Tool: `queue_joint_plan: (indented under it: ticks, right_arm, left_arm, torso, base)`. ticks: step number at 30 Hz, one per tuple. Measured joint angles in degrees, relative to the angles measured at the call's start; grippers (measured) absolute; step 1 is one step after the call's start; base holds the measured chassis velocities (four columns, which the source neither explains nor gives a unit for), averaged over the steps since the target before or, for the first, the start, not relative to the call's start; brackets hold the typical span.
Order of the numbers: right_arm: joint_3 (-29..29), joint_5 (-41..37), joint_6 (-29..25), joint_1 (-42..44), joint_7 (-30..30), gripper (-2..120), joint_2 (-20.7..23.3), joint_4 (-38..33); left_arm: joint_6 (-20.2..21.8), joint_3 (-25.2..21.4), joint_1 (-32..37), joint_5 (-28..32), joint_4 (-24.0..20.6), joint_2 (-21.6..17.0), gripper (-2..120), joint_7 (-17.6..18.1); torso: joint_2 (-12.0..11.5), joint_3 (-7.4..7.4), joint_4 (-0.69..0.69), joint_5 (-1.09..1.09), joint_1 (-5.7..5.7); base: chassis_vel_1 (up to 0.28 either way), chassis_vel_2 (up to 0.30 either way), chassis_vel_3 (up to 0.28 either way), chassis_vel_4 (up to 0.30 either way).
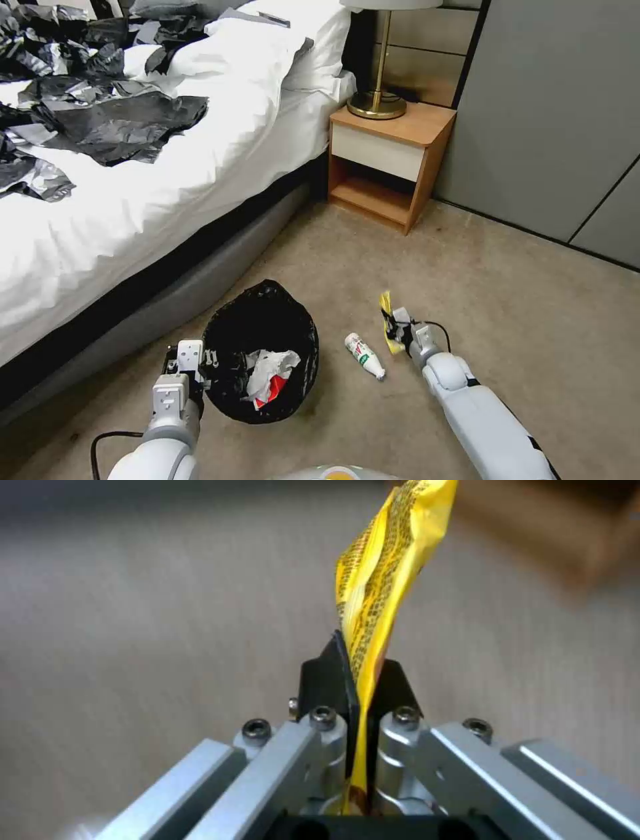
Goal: Pick up the trash bin, then pick up the garbage from the floor and place it into the trash bin.
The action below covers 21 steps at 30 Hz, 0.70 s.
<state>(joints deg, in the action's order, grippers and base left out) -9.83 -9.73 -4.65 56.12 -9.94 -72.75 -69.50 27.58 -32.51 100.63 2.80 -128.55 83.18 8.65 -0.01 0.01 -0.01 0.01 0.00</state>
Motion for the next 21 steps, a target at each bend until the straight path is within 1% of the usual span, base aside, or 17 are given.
queue_joint_plan:
  ticks: [1,2,3,6,7,8,10,11,12,15,16,18,20,21]
  right_arm:
    - [0.2,-1.4,-1.4,0.9,-0.9,0,0.5,-5.3]
    - [0.3,-2.0,-2.3,1.4,-1.6,0,0.8,-7.9]
    - [0.3,-2.0,-2.3,1.4,-1.6,0,0.8,-7.9]
    - [1.1,-5.8,-6.7,4.0,-9.5,0,3.6,-25.0]
    - [1.1,-5.8,-6.7,4.0,-9.5,0,3.6,-25.0]
    - [1.6,-7.1,-7.8,4.8,-12.7,0,4.9,-29.8]
    - [2.8,-8.6,-9.0,5.8,-17.5,0,7.2,-35.7]
    - [2.8,-8.6,-9.0,5.8,-17.5,0,7.2,-35.7]
    - [3.8,-9.2,-9.5,6.4,-19.1,0,8.3,-37.8]
    - [8.9,-10.0,-10.1,7.9,-20.6,0,11.8,-42.4]
    - [8.9,-10.0,-10.1,7.9,-20.6,0,11.8,-42.4]
    - [12.9,-9.4,-10.1,7.8,-20.0,0,13.0,-42.9]
    - [13.8,-9.2,-10.1,7.6,-19.9,0,13.1,-42.7]
    - [16.0,-8.3,-10.0,6.9,-19.4,0,13.2,-41.6]
  left_arm:
    - [0.0,0.1,0.0,0.0,0.0,0.0,3,0.0]
    - [0.1,0.2,0.0,0.0,0.0,0.0,3,0.0]
    - [0.1,0.2,0.0,0.0,0.0,0.0,3,0.0]
    - [0.3,0.5,0.0,0.0,0.1,-0.1,3,0.0]
    - [0.3,0.5,0.0,0.0,0.1,-0.1,3,0.0]
    - [0.4,0.5,-0.1,0.0,0.1,-0.2,3,0.0]
    - [0.4,0.5,-0.1,0.0,0.1,-0.2,3,0.0]
    - [0.4,0.5,-0.1,0.0,0.1,-0.2,3,0.0]
    - [0.4,0.6,-0.1,0.0,0.1,-0.2,3,0.0]
    - [0.4,1.0,0.1,-0.1,0.1,-0.1,3,0.0]
    - [0.4,1.0,0.1,-0.1,0.1,-0.1,3,0.0]
    - [0.4,1.4,0.1,-0.4,0.0,0.0,3,0.0]
    - [0.4,1.4,0.1,-0.4,0.0,0.0,3,0.0]
    - [0.3,1.6,0.2,-0.6,0.0,0.1,3,0.0]
  torso:
    - [0.0,0.00,0.00,-0.02,0.00]
    - [0.0,-0.01,0.02,-0.02,0.00]
    - [0.0,-0.01,0.02,-0.02,0.00]
    - [0.0,-0.01,0.02,-0.02,0.00]
    - [0.0,-0.01,0.02,-0.02,0.00]
    - [0.0,-0.01,0.02,-0.02,0.00]
    - [0.0,-0.01,0.01,-0.02,0.00]
    - [0.0,-0.01,0.01,-0.02,0.00]
    - [0.0,-0.01,0.01,-0.01,0.00]
    - [0.0,-0.01,0.01,-0.01,0.00]
    - [0.0,-0.01,0.01,-0.01,0.00]
    - [0.0,-0.01,0.01,-0.01,0.00]
    - [0.0,-0.01,0.01,0.00,0.00]
    - [0.0,-0.01,0.02,0.00,0.00]
  base:
    - [0.000,0.000,0.000,0.000]
    - [0.000,0.000,0.000,0.000]
    - [0.000,0.000,0.000,0.000]
    - [0.000,0.000,0.000,0.000]
    - [0.000,0.000,0.000,0.000]
    - [0.000,0.000,0.000,0.000]
    - [0.000,0.000,0.000,0.000]
    - [0.000,0.000,0.000,0.000]
    - [0.000,0.000,0.000,0.000]
    - [0.000,0.000,0.000,0.000]
    - [0.000,0.000,0.000,0.000]
    - [0.000,0.000,0.000,0.000]
    - [0.000,0.000,0.000,0.000]
    - [0.000,0.000,0.000,0.000]
